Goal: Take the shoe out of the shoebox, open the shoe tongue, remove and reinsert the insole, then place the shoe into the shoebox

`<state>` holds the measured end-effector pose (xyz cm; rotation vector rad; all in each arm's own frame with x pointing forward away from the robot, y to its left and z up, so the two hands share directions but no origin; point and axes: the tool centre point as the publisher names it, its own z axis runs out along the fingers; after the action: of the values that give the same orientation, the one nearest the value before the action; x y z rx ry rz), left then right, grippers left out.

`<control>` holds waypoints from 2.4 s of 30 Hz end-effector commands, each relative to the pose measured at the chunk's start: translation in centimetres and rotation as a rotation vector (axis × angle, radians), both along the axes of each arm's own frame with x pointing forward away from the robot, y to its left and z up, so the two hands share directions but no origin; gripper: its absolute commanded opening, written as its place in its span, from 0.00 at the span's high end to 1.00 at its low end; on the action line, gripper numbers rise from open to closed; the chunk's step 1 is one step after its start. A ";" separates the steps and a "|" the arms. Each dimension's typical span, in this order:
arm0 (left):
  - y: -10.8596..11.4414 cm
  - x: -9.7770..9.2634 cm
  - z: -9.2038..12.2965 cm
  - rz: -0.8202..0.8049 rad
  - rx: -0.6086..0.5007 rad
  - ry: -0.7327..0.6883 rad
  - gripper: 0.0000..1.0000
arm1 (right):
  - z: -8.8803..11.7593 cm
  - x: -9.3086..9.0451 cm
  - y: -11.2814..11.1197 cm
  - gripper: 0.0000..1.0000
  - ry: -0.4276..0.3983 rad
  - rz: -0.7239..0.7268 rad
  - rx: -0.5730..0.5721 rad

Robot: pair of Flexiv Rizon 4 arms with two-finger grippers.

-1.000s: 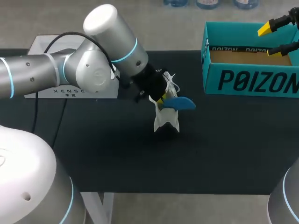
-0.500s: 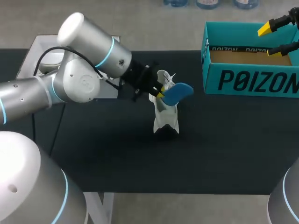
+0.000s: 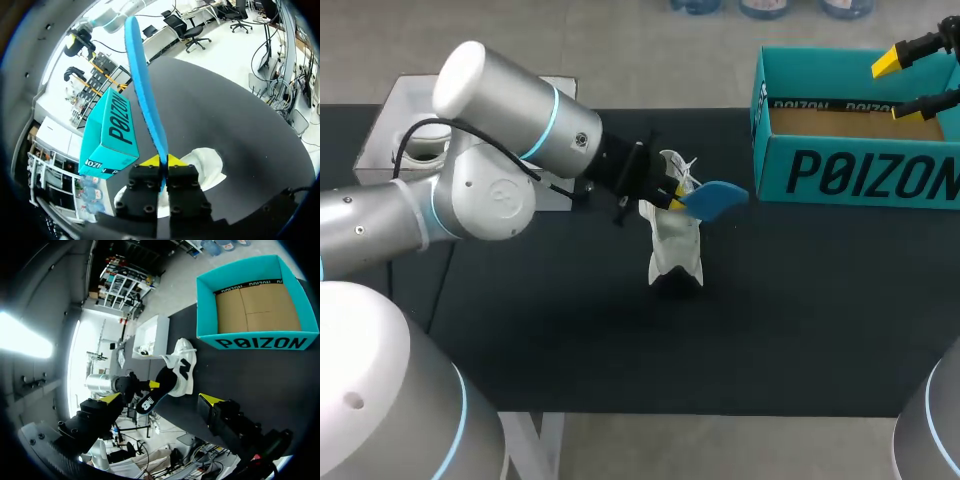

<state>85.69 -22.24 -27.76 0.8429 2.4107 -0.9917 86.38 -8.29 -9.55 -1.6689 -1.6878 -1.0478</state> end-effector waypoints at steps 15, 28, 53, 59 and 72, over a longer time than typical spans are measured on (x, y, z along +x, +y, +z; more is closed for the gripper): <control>0.5 -3.4 -0.1 0.032 -0.078 0.059 1.00 | 0.0 -0.1 0.0 0.00 0.000 -0.002 -0.002; 1.0 -3.0 -2.7 0.096 -0.097 0.078 1.00 | 0.0 -0.1 0.0 0.00 0.000 -0.002 -0.002; 2.0 1.7 -4.5 0.218 -0.219 0.037 1.00 | 0.0 -0.1 0.0 0.00 0.000 -0.002 -0.002; 2.1 2.7 -4.5 0.238 -0.215 0.041 1.00 | 0.0 -0.1 0.0 0.00 0.000 -0.002 -0.002; 1.1 1.3 -3.2 0.186 -0.162 0.027 0.18 | 0.0 -0.1 0.0 0.00 0.000 -0.002 -0.002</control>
<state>87.42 -21.25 -31.61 0.5391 2.3348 -1.1237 86.38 -8.29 -9.55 -1.6689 -1.6878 -1.0478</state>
